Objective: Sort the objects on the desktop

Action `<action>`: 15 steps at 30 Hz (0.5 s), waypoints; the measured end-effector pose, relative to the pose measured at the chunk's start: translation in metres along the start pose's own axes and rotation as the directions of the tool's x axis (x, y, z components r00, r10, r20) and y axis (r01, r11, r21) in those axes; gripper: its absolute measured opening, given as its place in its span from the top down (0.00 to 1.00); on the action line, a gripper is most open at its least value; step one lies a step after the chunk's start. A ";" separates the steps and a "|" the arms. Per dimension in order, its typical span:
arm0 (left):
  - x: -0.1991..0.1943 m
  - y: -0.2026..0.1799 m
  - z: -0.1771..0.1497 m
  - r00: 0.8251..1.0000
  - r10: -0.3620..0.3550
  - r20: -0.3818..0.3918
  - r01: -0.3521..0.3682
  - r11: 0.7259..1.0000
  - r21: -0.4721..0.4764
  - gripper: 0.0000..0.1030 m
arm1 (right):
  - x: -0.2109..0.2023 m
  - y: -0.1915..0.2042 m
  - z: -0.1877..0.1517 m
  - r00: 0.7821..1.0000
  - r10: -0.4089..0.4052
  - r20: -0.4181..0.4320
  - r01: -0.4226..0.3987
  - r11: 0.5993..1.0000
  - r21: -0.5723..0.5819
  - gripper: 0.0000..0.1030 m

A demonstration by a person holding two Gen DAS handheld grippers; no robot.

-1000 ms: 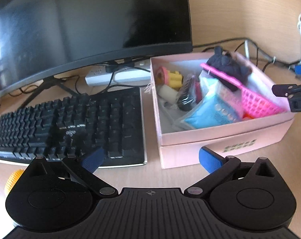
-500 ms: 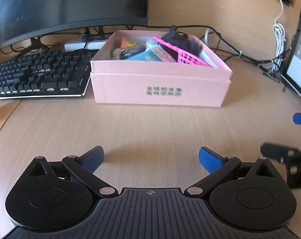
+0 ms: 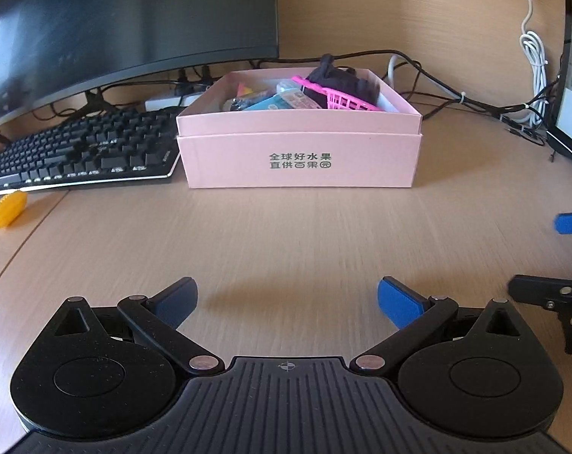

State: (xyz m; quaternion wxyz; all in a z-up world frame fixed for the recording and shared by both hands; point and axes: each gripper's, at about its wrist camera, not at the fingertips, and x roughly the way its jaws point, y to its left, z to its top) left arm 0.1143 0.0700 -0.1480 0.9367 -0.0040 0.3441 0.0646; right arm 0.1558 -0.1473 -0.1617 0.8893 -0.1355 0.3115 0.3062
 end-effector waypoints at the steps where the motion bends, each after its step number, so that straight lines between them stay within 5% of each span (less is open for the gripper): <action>1: 0.001 0.002 0.000 1.000 -0.008 -0.004 0.008 1.000 -0.012 0.00 | 0.004 -0.002 0.000 0.999 0.055 0.003 -0.055 0.999 -0.001 0.00; 15: 0.004 0.002 0.002 1.000 -0.006 0.000 0.006 1.000 -0.020 0.00 | 0.013 -0.010 0.008 0.995 0.100 -0.004 -0.100 0.995 -0.004 0.00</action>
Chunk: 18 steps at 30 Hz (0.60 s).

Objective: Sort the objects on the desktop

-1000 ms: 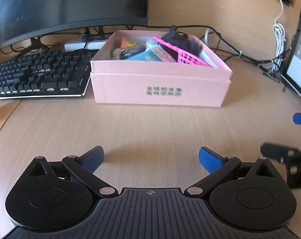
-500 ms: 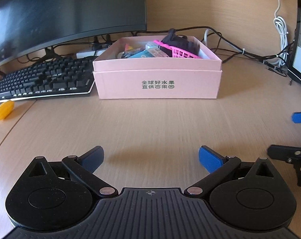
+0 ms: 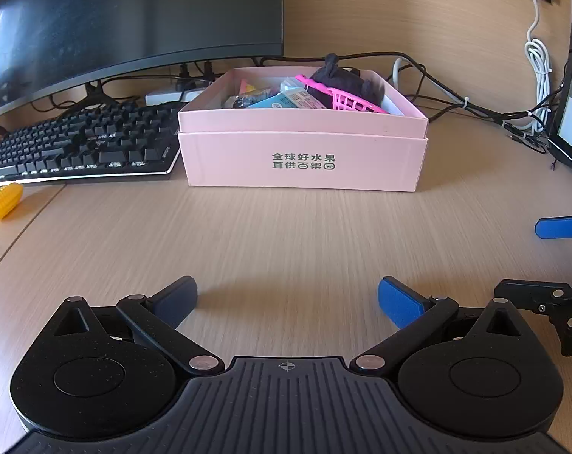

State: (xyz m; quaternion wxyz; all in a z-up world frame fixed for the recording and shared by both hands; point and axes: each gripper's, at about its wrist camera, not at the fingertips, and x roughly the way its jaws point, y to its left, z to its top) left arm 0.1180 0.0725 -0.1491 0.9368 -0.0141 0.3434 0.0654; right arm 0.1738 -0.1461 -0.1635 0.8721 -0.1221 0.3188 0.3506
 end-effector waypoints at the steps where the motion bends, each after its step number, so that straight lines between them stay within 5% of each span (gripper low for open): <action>1: 0.000 0.000 0.000 1.000 0.000 0.000 0.000 1.000 0.000 0.00 | 0.000 0.000 0.000 1.000 0.000 0.000 0.000 1.000 0.000 0.00; 18: -0.001 0.000 -0.001 1.000 -0.004 0.001 0.004 1.000 -0.003 0.00 | 0.000 0.000 0.000 1.000 0.000 0.000 0.000 1.000 0.000 0.00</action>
